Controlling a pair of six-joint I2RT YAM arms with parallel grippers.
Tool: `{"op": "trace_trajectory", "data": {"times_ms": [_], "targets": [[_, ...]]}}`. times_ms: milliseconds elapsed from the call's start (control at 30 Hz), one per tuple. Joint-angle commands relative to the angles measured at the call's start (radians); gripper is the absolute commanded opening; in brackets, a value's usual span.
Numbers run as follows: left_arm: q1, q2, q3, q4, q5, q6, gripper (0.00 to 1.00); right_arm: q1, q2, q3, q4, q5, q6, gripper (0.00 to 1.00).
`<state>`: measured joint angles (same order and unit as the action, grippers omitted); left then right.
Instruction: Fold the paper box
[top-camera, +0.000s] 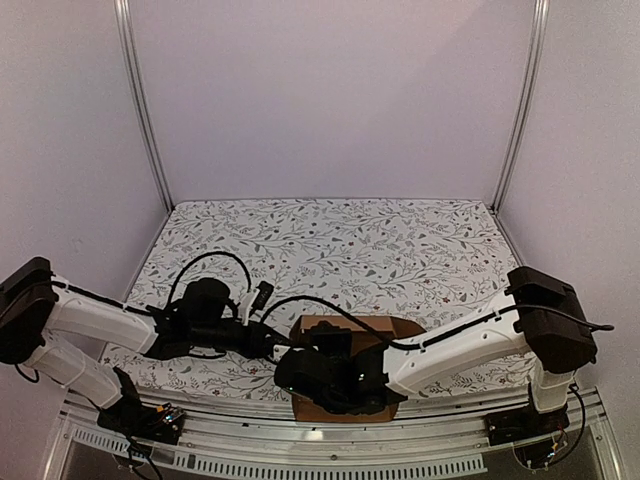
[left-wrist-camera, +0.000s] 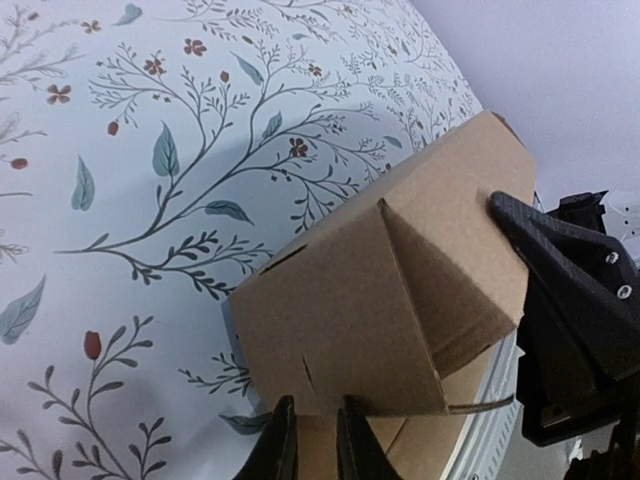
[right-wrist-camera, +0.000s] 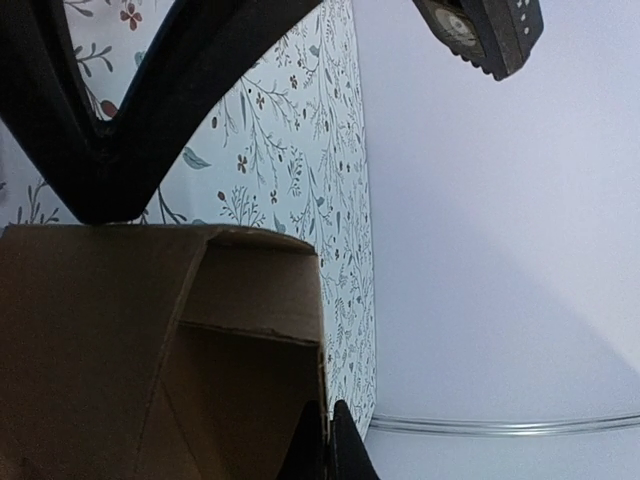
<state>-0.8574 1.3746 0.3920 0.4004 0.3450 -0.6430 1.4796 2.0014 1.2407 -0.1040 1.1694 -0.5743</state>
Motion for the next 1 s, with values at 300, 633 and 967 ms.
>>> {"op": "trace_trajectory", "data": {"times_ms": [300, 633, 967], "targets": [[-0.033, 0.049, -0.022, 0.114, -0.032, 0.063, 0.37, 0.009, -0.033, -0.031, -0.078, -0.091, 0.151, 0.00], [-0.042, 0.135, 0.007, 0.180, 0.006, 0.105, 0.37, 0.000, -0.057, -0.046, -0.142, -0.137, 0.193, 0.00], [-0.089, 0.131, -0.007, 0.224, -0.047, 0.136, 0.37, -0.021, -0.075, -0.073, -0.170, -0.157, 0.233, 0.00]]}}
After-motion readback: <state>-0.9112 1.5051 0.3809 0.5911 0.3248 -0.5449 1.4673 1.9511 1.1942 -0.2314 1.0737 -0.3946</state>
